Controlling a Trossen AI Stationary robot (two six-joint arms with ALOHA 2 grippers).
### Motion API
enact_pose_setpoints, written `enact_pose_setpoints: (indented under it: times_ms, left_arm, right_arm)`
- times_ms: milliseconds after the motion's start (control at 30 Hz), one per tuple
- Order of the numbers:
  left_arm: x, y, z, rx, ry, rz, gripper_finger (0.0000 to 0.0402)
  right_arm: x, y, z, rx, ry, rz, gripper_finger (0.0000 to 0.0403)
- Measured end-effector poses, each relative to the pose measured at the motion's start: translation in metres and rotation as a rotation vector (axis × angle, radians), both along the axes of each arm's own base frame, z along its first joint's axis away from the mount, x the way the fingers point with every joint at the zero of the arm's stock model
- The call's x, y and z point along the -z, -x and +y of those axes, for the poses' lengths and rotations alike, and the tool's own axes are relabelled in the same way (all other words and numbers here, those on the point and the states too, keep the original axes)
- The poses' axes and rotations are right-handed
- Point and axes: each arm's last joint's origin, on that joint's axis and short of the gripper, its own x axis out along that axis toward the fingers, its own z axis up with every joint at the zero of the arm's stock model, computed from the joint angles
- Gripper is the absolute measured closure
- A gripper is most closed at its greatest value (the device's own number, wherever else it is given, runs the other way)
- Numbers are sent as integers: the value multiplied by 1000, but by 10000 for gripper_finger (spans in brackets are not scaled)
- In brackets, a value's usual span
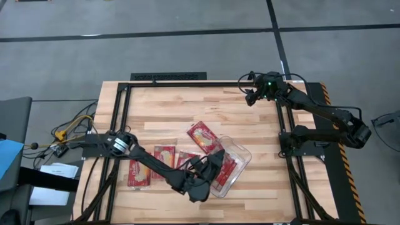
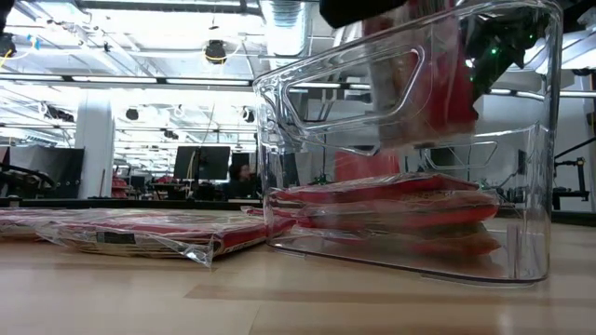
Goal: Sort popcorn bags into baskets
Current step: Put the red popcorn packet into the transparent bin
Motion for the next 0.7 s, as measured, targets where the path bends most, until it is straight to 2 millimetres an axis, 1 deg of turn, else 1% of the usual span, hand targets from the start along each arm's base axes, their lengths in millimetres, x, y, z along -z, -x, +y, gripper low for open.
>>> enact_pose_setpoints:
  times_ms: [133, 467, 700]
  left_arm:
    - [0, -2, 5, 0, 5, -9, 401]
    - [8, -2, 2, 32, 19, -16, 401]
    - [13, -4, 6, 62, 21, 1, 401]
  right_arm:
    - [0, 0, 0, -5, 5, 5, 163]
    - [-1, -1, -1, -4, 15, -6, 163]
    - [-2, -1, -1, -6, 23, -7, 163]
